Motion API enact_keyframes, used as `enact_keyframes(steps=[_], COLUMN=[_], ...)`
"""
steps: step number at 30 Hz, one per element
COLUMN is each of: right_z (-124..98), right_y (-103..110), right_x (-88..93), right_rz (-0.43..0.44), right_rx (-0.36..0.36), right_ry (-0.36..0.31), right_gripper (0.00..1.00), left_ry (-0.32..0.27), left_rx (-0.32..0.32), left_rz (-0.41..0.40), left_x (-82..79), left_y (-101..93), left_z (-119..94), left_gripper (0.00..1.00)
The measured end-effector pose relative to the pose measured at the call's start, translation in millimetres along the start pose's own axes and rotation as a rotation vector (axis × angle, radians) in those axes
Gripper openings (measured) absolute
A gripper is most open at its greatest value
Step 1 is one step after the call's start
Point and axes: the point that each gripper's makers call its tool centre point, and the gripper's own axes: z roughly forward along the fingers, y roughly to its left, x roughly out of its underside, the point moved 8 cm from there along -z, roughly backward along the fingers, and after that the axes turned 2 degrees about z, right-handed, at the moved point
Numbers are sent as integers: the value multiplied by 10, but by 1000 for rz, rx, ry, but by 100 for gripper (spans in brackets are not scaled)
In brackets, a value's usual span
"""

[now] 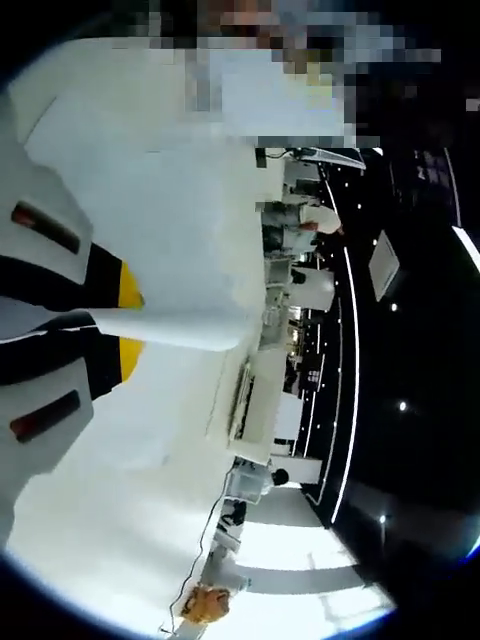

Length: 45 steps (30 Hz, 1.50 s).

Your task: Organize the stack of printing papers by aligning and flattening the scattered papers on the table

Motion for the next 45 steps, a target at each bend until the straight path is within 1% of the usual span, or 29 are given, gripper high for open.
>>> enact_keyframes(steps=[3, 7, 9, 11, 12, 14, 16, 18, 22, 24, 26, 27, 30, 34, 39, 43, 45], right_z=[-47, -96, -122, -154, -166, -197, -229, -251, -309, -354, -364, -378, -424, -517, -561, -561, -551], right_y=[-3, -32, -28, -26, -34, -20, 18, 55, 188, 273, 272, 292, 335, 420, 525, 627, 650], right_x=[-70, -99, -136, -198, -223, -324, -443, -534, -733, -860, -942, -994, -1123, -1314, -1467, -1570, -1597], right_rz=[47, 105, 156, 225, 225, 277, 309, 313, 285, 279, 275, 264, 254, 266, 272, 266, 257], right_rx=[-17, -21, -34, -54, -59, -66, -94, -106, -122, -140, -152, -163, -175, -212, -259, -298, -304], right_ry=[-68, -93, -128, -158, -167, -204, -234, -246, -262, -283, -300, -314, -322, -379, -421, -440, -446], right_gripper=[0, 0, 0, 0, 0, 0, 0, 0, 0, 0, 0, 0, 0, 0, 0, 0, 0], left_ry=[-1, 2, 3, 8, 11, 17, 18, 23, 28, 30, 30, 32, 37, 39, 35, 22, 17], left_rx=[-1, -18, -27, -34, -37, -38, -47, -53, -66, -75, -82, -87, -100, -97, -106, -115, -119], left_rz=[-13, -31, -37, -41, -43, -53, -59, -62, -79, -86, -102, -121, -159, -150, -166, -186, -197], left_x=[21, 55, 71, 87, 103, 126, 152, 172, 214, 233, 258, 277, 317, 328, 320, 303, 301], left_y=[14, 79, 111, 128, 142, 175, 201, 228, 259, 274, 270, 256, 238, 167, 189, 204, 218], left_z=[-1, -35, -46, -53, -57, -62, -67, -70, -93, -104, -112, -117, -120, -108, -115, -127, -131], left_gripper=[6, 6, 6, 6, 6, 6, 6, 6, 6, 6, 6, 6, 6, 6, 6, 6, 6])
